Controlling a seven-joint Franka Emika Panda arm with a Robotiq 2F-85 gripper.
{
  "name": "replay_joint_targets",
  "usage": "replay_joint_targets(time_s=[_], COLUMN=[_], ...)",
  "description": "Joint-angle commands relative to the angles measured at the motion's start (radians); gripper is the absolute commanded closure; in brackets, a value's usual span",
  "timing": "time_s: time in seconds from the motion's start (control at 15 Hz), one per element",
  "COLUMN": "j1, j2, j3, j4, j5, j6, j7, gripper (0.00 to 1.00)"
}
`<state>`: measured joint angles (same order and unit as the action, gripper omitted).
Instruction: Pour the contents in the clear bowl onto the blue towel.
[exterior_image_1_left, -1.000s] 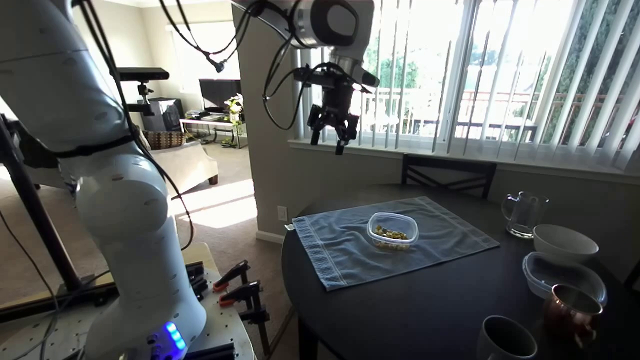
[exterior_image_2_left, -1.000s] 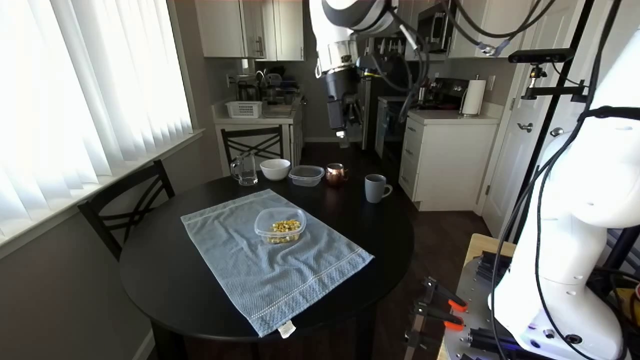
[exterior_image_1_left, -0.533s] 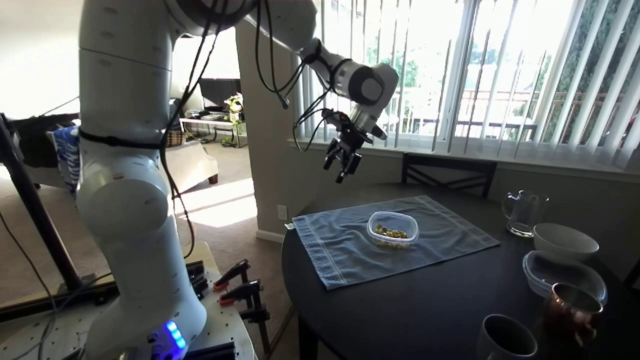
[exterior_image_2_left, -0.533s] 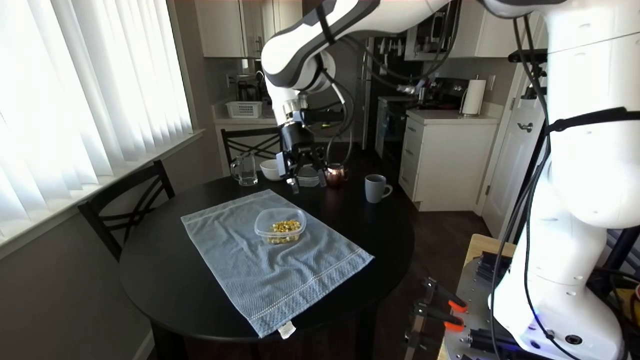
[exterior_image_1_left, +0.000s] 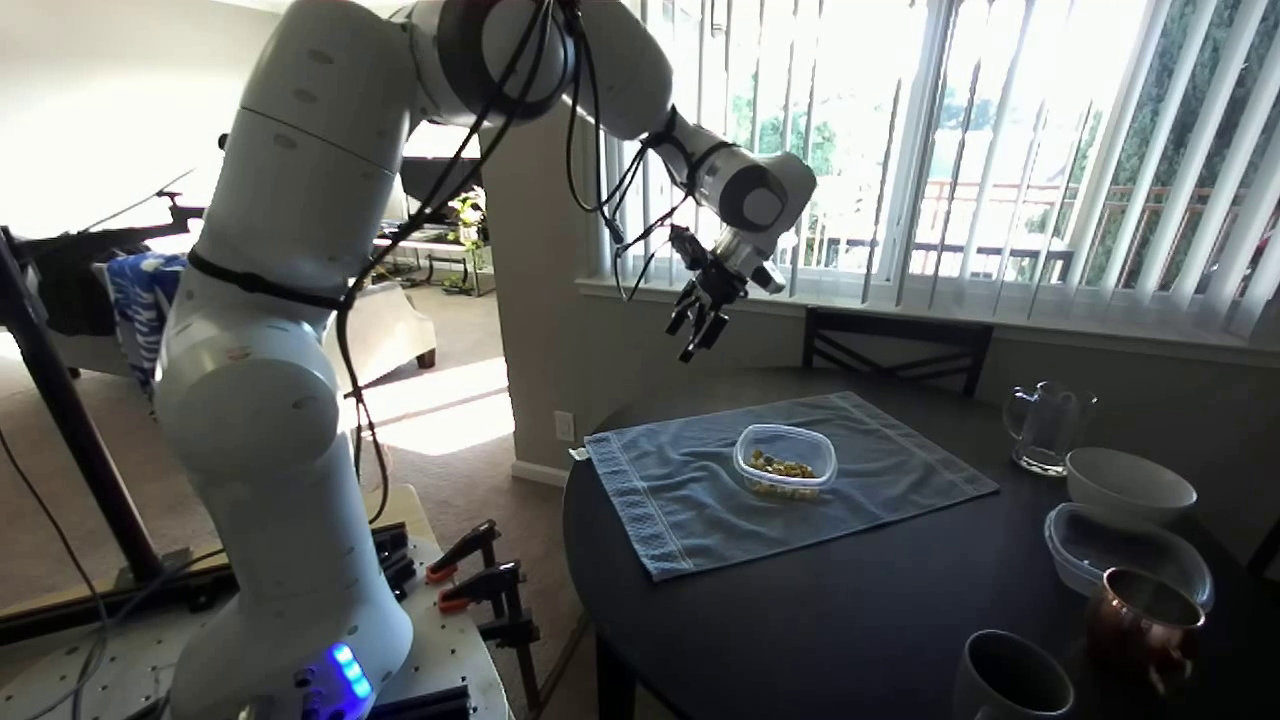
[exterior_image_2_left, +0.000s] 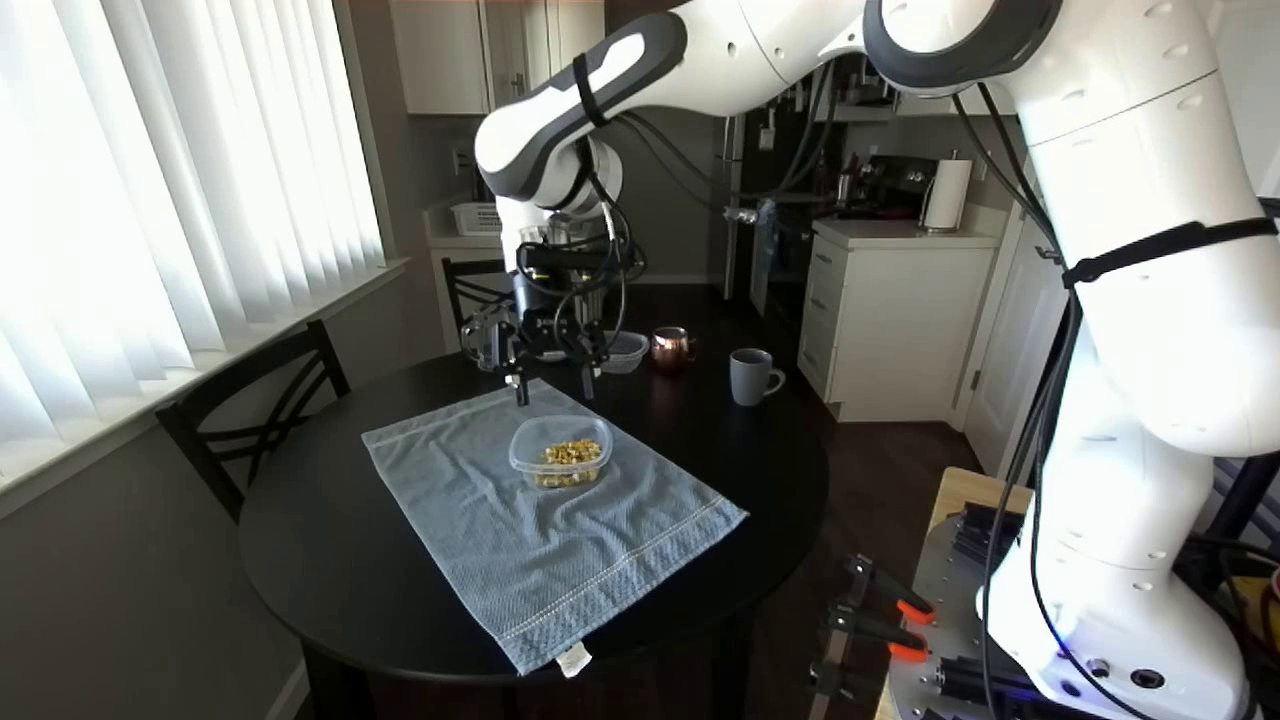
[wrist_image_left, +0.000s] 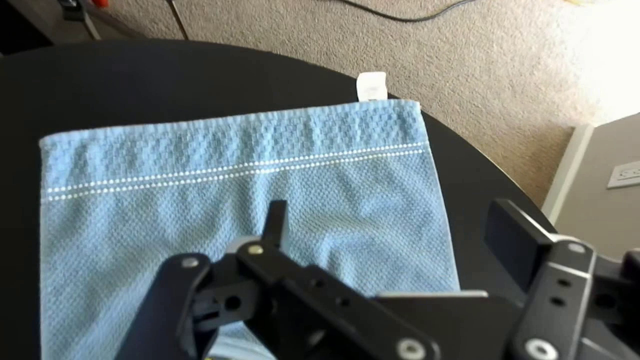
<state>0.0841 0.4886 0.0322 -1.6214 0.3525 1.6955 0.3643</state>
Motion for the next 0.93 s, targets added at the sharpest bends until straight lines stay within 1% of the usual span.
replay_joint_targets(time_s=[0.0, 0.2, 0.27, 0.8, 0.87], j1=[0.042, 0.058, 0.055, 0.057, 0.062], j2=[-0.011, 0.015, -0.006, -0.001, 0.032], j3=[0.005, -0.004, 0.007, 0.006, 0.004], j4=[0.101, 0.165, 0.131, 0.138, 0.17], j5=[-0.105, -0.203, -0.159, -0.166, -0.166], j6=[-0.031, -0.059, -0.032, -0.033, -0.034], j7=[-0.017, -0.036, -0.002, -0.002, 0.023], gripper=[0.0, 0.0, 0.0, 0.0, 0.0])
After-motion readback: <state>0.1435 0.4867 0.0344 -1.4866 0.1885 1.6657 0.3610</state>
